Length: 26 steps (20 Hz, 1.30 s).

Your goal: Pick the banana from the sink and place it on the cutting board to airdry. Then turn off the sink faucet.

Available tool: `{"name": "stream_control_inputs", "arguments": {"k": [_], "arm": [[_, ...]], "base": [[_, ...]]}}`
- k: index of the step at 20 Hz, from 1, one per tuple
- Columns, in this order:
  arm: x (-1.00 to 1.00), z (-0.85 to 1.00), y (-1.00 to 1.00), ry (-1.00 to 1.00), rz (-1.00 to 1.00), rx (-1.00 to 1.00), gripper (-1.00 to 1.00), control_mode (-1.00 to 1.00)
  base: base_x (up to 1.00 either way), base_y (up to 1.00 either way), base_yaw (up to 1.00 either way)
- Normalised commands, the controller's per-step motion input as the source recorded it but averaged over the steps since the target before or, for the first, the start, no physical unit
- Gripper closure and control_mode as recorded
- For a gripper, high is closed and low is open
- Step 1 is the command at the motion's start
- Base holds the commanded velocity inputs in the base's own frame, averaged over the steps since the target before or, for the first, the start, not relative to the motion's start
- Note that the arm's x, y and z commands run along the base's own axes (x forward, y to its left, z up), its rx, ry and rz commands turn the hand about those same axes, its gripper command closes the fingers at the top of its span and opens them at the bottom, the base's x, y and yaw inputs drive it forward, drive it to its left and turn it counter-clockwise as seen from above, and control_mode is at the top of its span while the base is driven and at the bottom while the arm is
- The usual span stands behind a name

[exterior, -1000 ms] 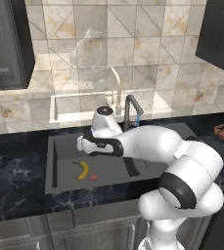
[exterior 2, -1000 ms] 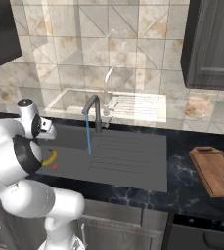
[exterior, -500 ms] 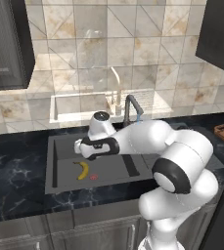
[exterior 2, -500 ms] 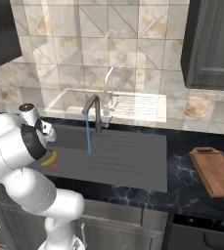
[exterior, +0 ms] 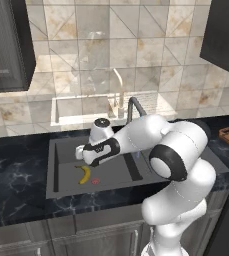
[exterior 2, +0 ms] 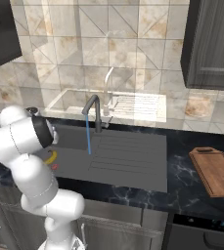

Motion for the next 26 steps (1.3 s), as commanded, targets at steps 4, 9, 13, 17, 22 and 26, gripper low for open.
{"name": "stream_control_inputs", "arguments": {"k": [4,9,13,17,22,26], "arm": [[0.14,-0.17,0.06,0.00,0.00,0.00,-1.00,-1.00],[0.05,-0.09,0.12,0.01,0.00,0.00,-1.00,-1.00],[0.16,-0.17,0.23,0.06,-0.02,-0.01,-1.00,-1.00],[0.09,-0.19,0.14,0.05,-0.02,0.00,-1.00,-1.00],[0.14,-0.20,0.02,0.06,-0.02,0.00,-1.00,-1.00],[0.13,-0.14,0.00,0.05,-0.05,0.00,-1.00,-1.00]], "base": [[0.00,0.00,0.00],[0.00,0.00,0.00],[0.00,0.00,0.00],[0.00,0.00,0.00],[0.00,0.00,0.00],[0.00,0.00,0.00]]}}
